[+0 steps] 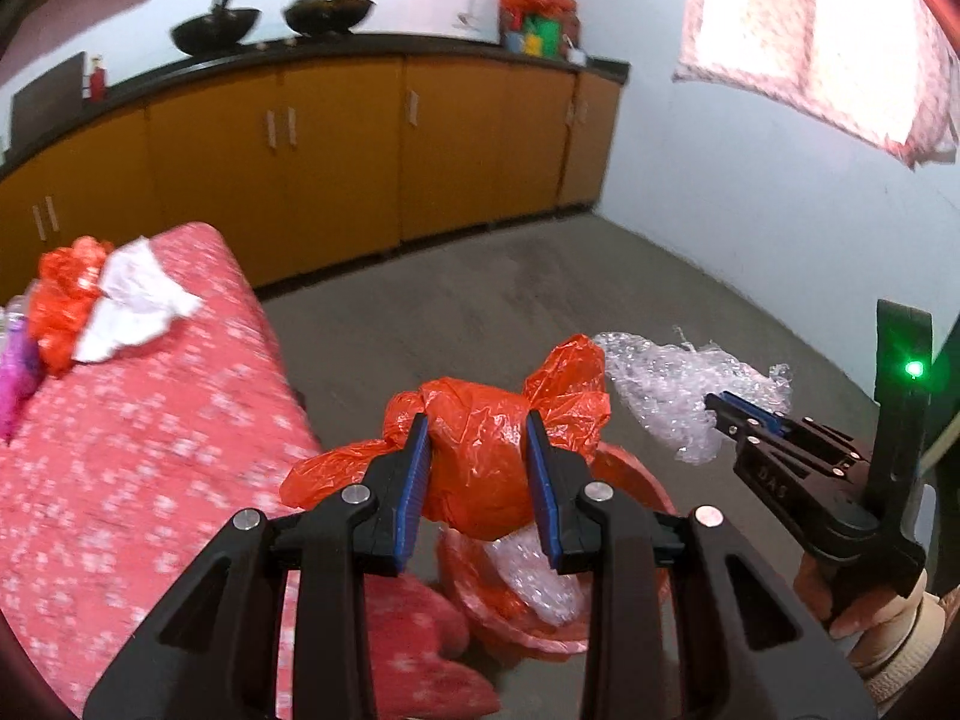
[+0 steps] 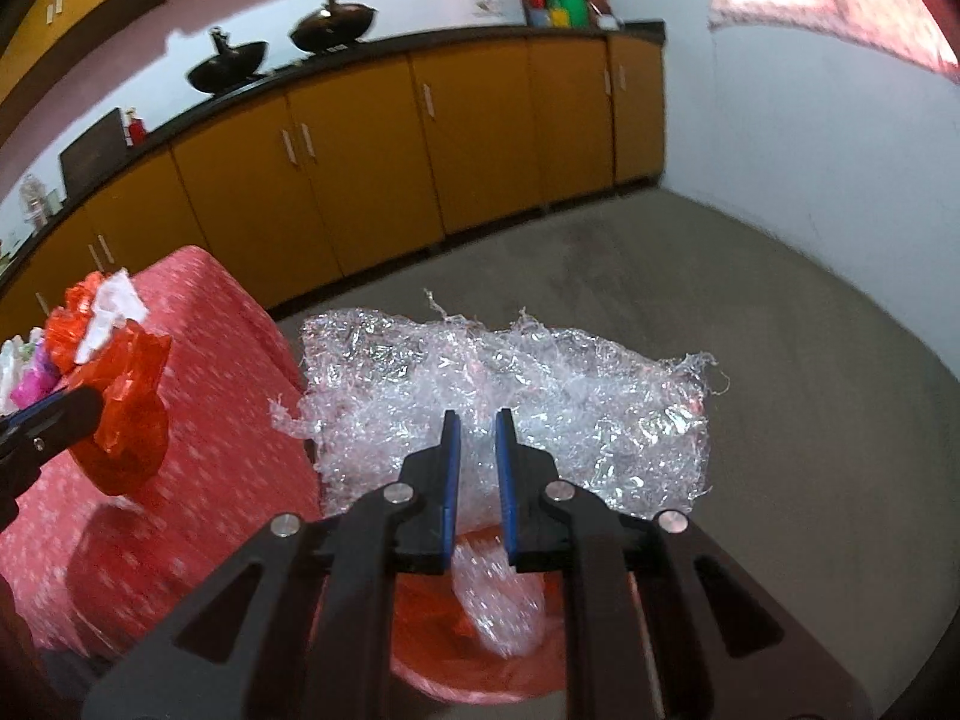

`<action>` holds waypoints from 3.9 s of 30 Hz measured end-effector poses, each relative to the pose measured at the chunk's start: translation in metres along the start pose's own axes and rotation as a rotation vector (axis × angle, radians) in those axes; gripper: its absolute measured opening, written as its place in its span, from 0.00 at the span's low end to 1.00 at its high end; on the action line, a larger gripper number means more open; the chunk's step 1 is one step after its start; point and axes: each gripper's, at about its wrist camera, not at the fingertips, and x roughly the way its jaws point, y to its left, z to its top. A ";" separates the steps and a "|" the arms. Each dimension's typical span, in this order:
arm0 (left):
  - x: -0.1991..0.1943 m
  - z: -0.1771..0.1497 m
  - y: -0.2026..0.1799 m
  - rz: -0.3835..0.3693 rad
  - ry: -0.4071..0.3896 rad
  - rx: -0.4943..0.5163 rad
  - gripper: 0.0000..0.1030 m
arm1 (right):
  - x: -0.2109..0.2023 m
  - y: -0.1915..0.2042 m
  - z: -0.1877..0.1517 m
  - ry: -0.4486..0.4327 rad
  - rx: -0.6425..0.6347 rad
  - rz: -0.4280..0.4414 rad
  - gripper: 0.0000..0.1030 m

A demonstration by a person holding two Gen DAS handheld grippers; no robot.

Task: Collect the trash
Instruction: 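Carry the red bag and bubble wrap with both tools over the orange basket, then open both tools to drop the red bag and bubble wrap into the basket, then move both tools back over the table toward the white bags, then grasp the white plastic bag with the left tool while the right tool grasps white paper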

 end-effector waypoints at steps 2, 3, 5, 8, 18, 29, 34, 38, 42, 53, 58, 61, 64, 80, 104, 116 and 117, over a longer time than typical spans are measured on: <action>0.010 -0.004 -0.007 -0.009 0.026 0.008 0.31 | 0.005 -0.010 -0.008 0.020 0.017 -0.006 0.12; 0.016 -0.006 -0.010 -0.012 0.037 0.010 0.31 | 0.008 -0.014 -0.012 0.029 0.024 -0.008 0.13; 0.025 -0.010 -0.014 -0.021 0.062 0.013 0.31 | 0.013 -0.022 -0.019 0.045 0.038 -0.011 0.13; 0.038 -0.014 -0.022 -0.032 0.088 0.012 0.31 | 0.020 -0.028 -0.025 0.061 0.062 0.001 0.13; 0.075 -0.016 -0.032 -0.053 0.148 0.031 0.32 | 0.048 -0.041 -0.032 0.099 0.109 0.021 0.13; 0.102 -0.020 -0.038 -0.056 0.185 0.041 0.35 | 0.063 -0.049 -0.029 0.112 0.132 0.070 0.19; 0.106 -0.019 -0.032 -0.060 0.192 0.022 0.37 | 0.066 -0.053 -0.028 0.117 0.154 0.099 0.21; 0.107 -0.019 -0.030 -0.069 0.191 0.012 0.41 | 0.063 -0.053 -0.028 0.109 0.150 0.090 0.21; 0.106 -0.019 -0.030 -0.079 0.187 0.009 0.42 | 0.059 -0.056 -0.026 0.098 0.153 0.076 0.21; 0.056 0.001 -0.001 -0.052 0.088 -0.063 0.42 | 0.039 -0.034 -0.008 0.057 0.072 0.075 0.25; 0.013 0.010 0.039 0.019 0.009 -0.101 0.43 | 0.028 -0.001 0.011 0.030 0.009 0.119 0.26; -0.010 0.009 0.066 0.082 -0.030 -0.109 0.44 | 0.019 0.035 0.026 0.006 -0.049 0.167 0.26; -0.038 0.004 0.104 0.182 -0.067 -0.114 0.45 | 0.011 0.079 0.041 -0.015 -0.104 0.231 0.27; -0.150 -0.040 0.329 0.706 -0.161 -0.338 0.73 | 0.049 0.331 0.070 0.024 -0.374 0.390 0.63; -0.139 -0.028 0.414 0.738 -0.198 -0.441 0.88 | 0.121 0.390 0.060 0.187 -0.388 0.313 0.05; -0.106 -0.025 0.436 0.697 -0.085 -0.448 0.42 | 0.115 0.392 0.055 0.196 -0.393 0.327 0.06; -0.105 -0.025 0.434 0.700 -0.085 -0.439 0.34 | 0.114 0.391 0.055 0.195 -0.392 0.329 0.06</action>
